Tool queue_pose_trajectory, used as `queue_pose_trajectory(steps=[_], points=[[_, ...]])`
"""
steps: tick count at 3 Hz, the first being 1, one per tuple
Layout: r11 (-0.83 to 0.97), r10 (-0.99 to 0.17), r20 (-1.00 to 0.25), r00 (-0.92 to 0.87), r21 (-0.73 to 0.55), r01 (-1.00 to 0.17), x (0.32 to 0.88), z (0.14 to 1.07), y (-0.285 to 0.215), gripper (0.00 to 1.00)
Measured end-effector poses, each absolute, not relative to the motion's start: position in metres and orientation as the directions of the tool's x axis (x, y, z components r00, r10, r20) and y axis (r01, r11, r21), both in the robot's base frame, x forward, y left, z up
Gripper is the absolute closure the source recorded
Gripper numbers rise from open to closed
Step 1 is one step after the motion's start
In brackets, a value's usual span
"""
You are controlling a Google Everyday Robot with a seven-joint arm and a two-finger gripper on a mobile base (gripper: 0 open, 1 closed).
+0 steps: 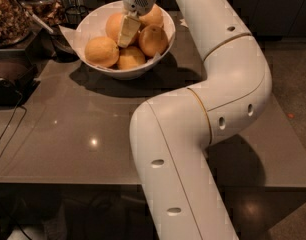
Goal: Pick orange from white bowl
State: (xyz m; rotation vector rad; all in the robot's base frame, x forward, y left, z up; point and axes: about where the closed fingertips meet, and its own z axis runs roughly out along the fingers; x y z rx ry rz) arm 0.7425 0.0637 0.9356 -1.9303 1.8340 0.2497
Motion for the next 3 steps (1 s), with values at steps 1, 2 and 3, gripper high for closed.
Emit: queue_pose_trajectory(steps=[1, 2, 3], points=[[-0.022, -0.900, -0.422, 0.113, -0.214, -0.977, 0.7446, 0.9328, 0.0667, 0.47], [-0.033, -0.894, -0.424, 0.143, -0.256, -0.966, 0.7511, 0.9384, 0.0675, 0.66], [-0.033, -0.894, -0.425, 0.143, -0.256, -0.966, 0.7512, 0.9385, 0.0675, 0.89]])
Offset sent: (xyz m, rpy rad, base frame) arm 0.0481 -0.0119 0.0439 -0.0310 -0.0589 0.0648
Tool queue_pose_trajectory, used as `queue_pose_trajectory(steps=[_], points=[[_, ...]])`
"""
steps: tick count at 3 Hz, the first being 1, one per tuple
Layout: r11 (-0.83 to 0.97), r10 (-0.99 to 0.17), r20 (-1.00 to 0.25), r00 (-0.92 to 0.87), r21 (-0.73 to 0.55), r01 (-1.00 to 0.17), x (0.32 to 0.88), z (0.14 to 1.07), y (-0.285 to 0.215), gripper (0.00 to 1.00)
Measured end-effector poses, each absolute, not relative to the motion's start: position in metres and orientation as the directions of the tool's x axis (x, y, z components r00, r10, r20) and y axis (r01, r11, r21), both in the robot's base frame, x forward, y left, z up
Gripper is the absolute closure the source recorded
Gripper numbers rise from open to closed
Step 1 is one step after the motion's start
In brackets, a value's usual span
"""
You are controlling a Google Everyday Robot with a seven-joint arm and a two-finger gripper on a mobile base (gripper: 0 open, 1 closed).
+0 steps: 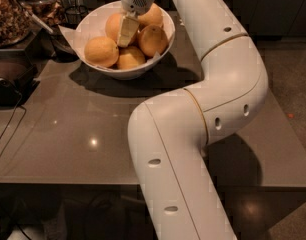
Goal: Pick orange from white bowl
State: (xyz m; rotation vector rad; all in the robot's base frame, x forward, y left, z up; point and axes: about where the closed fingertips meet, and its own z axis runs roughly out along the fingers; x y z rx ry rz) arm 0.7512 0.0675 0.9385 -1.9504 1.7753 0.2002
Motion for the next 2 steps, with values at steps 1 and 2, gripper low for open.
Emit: queue_pose_trajectory(steps=[1, 2], points=[[-0.015, -0.871, -0.466, 0.158, -0.297, -0.955, 0.755, 0.955, 0.072, 1.00], [0.001, -0.846, -0.503, 0.179, -0.337, -0.941, 0.754, 0.978, 0.073, 1.00]])
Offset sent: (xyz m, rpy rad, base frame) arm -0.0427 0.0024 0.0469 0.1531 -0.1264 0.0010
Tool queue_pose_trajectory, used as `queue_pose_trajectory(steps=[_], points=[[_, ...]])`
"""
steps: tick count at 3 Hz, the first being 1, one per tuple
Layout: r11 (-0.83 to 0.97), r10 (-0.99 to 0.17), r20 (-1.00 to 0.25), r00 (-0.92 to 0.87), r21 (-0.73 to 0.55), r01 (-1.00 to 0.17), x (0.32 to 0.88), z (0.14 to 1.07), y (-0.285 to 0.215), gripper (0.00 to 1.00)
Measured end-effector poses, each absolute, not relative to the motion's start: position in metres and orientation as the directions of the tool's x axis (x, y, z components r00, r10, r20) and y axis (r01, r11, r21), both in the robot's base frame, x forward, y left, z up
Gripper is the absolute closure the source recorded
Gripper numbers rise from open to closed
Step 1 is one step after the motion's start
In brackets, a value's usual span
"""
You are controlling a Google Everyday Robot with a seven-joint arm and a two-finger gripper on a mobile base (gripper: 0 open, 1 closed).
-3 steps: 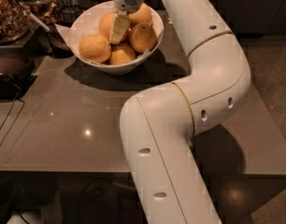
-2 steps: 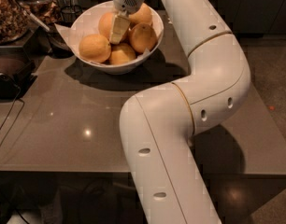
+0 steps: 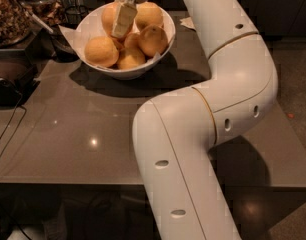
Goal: Pick orange from white bowl
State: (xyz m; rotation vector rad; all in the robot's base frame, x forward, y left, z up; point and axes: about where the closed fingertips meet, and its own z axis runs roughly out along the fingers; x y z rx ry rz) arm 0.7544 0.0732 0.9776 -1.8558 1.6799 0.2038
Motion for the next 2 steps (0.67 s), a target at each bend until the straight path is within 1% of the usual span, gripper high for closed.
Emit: queue_pose_trajectory(steps=[1, 2], points=[[0.007, -0.811, -0.550, 0.200, -0.350, -0.937, 0.7497, 0.9922, 0.0722, 1.00], [0.007, -0.810, -0.551, 0.200, -0.350, -0.937, 0.7498, 0.9923, 0.0726, 1.00]])
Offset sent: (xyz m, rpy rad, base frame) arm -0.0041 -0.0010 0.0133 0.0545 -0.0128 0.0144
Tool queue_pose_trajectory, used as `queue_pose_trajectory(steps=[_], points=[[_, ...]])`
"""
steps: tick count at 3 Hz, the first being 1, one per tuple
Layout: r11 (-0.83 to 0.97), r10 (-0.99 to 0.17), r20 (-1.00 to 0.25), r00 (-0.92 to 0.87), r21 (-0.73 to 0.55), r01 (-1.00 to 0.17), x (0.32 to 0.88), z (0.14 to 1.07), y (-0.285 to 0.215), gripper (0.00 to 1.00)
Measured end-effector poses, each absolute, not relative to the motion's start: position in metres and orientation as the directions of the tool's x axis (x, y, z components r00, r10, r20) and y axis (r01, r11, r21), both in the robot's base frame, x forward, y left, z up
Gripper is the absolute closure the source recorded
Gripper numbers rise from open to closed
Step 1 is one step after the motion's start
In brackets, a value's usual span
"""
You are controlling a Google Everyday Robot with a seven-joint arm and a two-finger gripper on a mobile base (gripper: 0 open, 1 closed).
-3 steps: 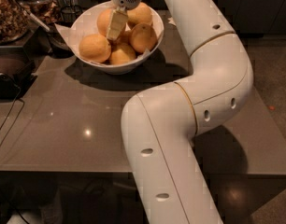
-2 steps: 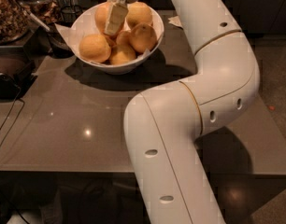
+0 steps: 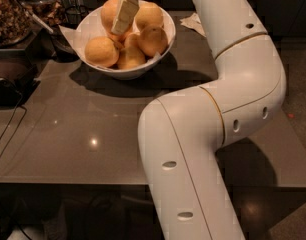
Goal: Pick orange from white bowl
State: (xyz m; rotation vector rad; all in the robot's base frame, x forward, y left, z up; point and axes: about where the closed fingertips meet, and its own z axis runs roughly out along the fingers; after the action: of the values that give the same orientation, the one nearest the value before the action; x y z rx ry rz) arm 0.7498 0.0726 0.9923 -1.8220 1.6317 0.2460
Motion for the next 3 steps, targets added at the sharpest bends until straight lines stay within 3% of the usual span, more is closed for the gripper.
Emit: queue_pose_trajectory(steps=[3], points=[[0.128, -0.791, -0.606, 0.086, -0.300, -0.945, 0.736, 1.019, 0.064, 1.00]])
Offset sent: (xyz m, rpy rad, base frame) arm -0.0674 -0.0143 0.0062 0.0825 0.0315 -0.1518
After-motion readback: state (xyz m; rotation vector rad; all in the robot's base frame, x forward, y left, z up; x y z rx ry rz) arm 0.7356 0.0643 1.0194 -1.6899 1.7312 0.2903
